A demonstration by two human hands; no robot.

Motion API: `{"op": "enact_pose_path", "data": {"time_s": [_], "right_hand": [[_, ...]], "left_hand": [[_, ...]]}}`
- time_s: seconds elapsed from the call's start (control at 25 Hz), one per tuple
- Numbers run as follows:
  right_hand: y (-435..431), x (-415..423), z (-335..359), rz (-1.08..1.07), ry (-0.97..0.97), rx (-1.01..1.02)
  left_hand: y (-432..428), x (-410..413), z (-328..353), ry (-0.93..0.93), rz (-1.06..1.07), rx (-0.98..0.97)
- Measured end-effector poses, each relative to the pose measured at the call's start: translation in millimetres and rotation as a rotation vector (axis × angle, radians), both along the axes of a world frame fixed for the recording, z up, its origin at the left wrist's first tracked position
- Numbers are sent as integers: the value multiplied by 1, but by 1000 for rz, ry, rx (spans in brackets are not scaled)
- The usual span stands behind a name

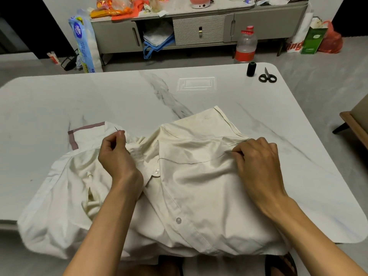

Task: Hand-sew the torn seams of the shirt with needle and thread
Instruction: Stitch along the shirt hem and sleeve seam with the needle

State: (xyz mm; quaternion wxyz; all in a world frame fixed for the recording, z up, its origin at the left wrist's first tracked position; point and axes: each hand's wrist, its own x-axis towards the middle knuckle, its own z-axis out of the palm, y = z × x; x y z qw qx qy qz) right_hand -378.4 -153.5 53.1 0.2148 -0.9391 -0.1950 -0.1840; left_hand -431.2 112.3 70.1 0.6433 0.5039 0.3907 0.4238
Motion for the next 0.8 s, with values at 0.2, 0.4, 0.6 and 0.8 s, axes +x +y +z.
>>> {"op": "enact_pose_path", "data": {"time_s": [0.2, 0.4, 0.6, 0.8], "right_hand": [[-4, -10, 13, 126, 101, 5], [-11, -28, 70, 276, 304, 508], [-22, -29, 112, 273, 407, 819], [-45, -23, 120, 227, 345, 927]], "left_hand": [[-15, -16, 12, 12, -247, -70], [-75, -12, 59, -37, -746, -423], [-134, 2, 90, -48, -892, -810], [-179, 13, 102, -36, -1017, -933]]}}
